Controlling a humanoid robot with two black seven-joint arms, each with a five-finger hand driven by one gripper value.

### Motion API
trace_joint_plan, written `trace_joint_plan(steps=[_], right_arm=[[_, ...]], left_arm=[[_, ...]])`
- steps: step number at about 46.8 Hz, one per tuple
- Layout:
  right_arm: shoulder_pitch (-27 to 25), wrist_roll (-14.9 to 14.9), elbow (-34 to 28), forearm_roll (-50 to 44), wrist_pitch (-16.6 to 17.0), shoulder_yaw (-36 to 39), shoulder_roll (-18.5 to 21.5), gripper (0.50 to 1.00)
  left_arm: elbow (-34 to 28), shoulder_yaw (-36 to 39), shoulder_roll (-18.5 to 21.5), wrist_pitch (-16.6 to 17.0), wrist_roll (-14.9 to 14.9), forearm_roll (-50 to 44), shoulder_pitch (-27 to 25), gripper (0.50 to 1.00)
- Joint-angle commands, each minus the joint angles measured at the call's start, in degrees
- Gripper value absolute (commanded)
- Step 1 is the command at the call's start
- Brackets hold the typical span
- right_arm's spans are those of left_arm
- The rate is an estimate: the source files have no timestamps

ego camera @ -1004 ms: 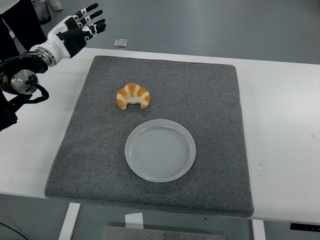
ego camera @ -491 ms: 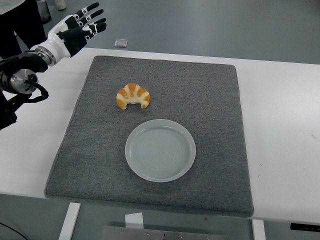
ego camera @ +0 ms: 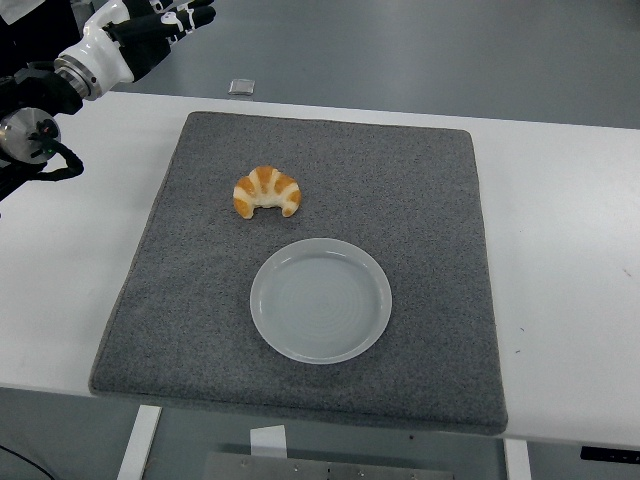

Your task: Place the bread on the plate

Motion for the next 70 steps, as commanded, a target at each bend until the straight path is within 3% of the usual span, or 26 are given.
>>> trace_joint_plan(steps=[1, 8, 12, 19, 24, 31, 36, 51, 70], right_arm=[[0.0, 0.0, 0.0, 0.0, 0.0, 0.0, 0.0, 0.952], [0.0, 0.0, 0.0, 0.0, 0.1, 0.0, 0.0, 0.952], [0.0, 0.0, 0.0, 0.0, 0.1, 0.0, 0.0, 0.952], [0.0, 0.0, 0.0, 0.0, 0.1, 0.0, 0.0, 0.952], [0.0, 0.0, 0.0, 0.0, 0.1, 0.0, 0.0, 0.952], [0.0, 0.0, 0.0, -0.1, 0.1, 0.0, 0.0, 0.952], [0.0, 0.0, 0.0, 0.0, 0.1, 0.0, 0.0, 0.952], [0.0, 0.0, 0.0, 0.0, 0.1, 0.0, 0.0, 0.952], [0.0, 0.0, 0.0, -0.1, 0.1, 0.0, 0.0, 0.952]], left_arm=[[-5.1, 0.1, 2.0, 3.5, 0.0, 4.6, -0.5, 0.975], [-12.0, 0.1, 3.9, 12.8, 0.0, 22.4, -1.3, 0.971], [-14.6, 0.3, 4.2, 15.4, 0.4, 29.7, -1.6, 0.971], [-18.3, 4.1, 6.8, 15.5, 1.8, 33.3, -3.0, 0.966], [-18.3, 12.2, 7.0, 15.5, 3.6, 33.3, -7.0, 0.962], [-18.1, 25.5, 6.8, 16.2, 3.7, 33.3, -13.3, 0.960], [-17.6, 30.9, 6.1, 16.5, 3.7, 33.4, -14.8, 0.956], [-10.0, 32.7, 0.2, 20.6, 3.6, 42.2, -11.1, 0.945], [-0.9, 32.2, -6.1, 20.8, 2.2, 42.5, -6.9, 0.943]])
